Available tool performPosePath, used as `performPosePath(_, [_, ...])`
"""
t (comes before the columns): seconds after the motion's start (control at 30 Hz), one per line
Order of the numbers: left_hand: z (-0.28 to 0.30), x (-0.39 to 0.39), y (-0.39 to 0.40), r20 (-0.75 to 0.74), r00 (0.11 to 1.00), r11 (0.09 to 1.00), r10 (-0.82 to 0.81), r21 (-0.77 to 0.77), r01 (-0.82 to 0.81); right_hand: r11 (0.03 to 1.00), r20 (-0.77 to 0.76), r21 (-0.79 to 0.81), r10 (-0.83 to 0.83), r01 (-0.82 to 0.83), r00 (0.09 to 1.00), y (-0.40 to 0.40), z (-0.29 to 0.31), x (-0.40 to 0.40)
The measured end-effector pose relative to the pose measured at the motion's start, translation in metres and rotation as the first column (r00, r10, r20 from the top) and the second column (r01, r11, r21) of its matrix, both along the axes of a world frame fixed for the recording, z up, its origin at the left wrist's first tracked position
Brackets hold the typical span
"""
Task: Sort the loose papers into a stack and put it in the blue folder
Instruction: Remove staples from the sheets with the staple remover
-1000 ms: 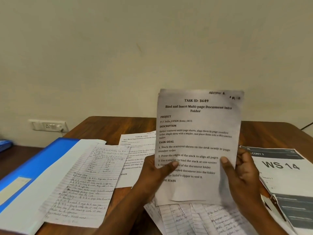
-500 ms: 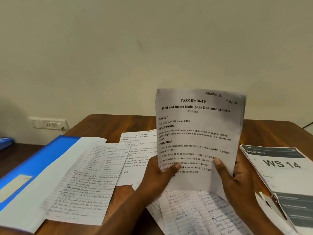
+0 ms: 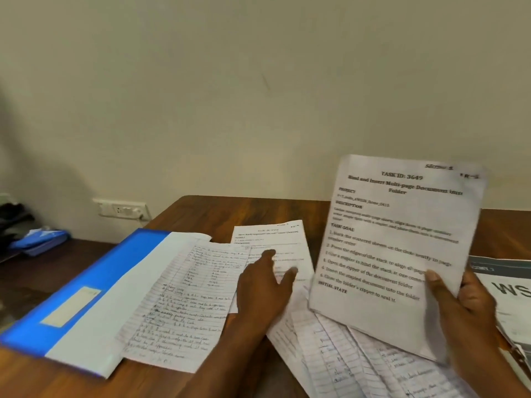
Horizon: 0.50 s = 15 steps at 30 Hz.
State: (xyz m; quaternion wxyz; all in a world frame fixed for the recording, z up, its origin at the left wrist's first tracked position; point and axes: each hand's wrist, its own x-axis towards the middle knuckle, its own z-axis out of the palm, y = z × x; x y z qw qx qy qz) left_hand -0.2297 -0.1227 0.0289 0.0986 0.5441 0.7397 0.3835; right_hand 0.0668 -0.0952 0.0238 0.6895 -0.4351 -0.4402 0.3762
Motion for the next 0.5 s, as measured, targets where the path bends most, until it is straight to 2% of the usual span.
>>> performPosePath(0.03, [-0.005, -0.006, 0.001, -0.147, 0.989, 0.995, 0.019, -0.09, -0.032, 1.0, -0.031, -0.007, 0.006, -0.006, 1.0, 0.003, -0.003, 0.001])
performPosePath(0.07, [-0.008, -0.008, 0.002, -0.228, 0.974, 0.983, -0.013, -0.181, -0.029, 1.0, -0.051, -0.012, 0.0, -0.001, 0.999, 0.007, -0.009, 0.004])
performPosePath(0.17, [-0.017, -0.008, 0.006, -0.324, 0.934, 0.941, -0.149, -0.336, 0.034, 1.0, -0.131, 0.024, 0.021, -0.018, 0.991, 0.014, -0.019, 0.003])
performPosePath(0.37, [-0.017, 0.01, 0.003, -0.293, 0.895, 0.918, -0.336, -0.315, 0.241, 0.999, -0.165, -0.01, 0.033, -0.035, 0.986, 0.017, -0.019, 0.008])
performPosePath(0.43, [-0.016, 0.012, 0.001, -0.256, 0.921, 0.948, -0.293, -0.206, 0.245, 0.999, -0.2, -0.006, 0.049, -0.051, 0.979, 0.012, -0.014, 0.003])
performPosePath(0.5, [-0.011, 0.011, 0.0, -0.22, 0.964, 0.988, -0.152, -0.058, 0.142, 0.998, -0.203, 0.022, 0.067, -0.064, 0.977, 0.008, -0.01, 0.0])
